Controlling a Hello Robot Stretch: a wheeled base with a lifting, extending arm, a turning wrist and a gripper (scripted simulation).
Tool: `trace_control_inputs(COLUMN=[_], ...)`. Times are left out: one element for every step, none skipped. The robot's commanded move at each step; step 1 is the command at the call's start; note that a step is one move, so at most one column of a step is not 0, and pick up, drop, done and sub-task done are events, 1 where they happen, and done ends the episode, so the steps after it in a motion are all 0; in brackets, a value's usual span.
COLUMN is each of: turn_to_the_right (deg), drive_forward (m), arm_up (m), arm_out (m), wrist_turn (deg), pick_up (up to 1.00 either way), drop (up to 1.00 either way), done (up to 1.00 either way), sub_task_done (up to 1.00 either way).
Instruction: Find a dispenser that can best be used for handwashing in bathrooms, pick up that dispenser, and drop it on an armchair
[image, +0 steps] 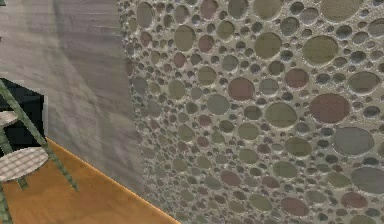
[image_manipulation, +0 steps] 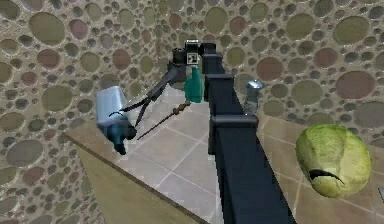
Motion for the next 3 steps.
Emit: trace_control_inputs(turn_to_the_right=[0.0, -45.0, -9.0], drive_forward=[0.0, 0.0, 0.0], arm_up=[0.0, 0.0, 0.0], arm_out=[-0.48, 0.0, 0.0], wrist_turn=[0.0, 0.0, 0.0], pick_up=[0.0, 0.0, 0.0], drop=[0.0, 0.0, 0.0], done=[0.0, 0.0, 0.0], sub_task_done=[0.0, 0.0, 0.0])
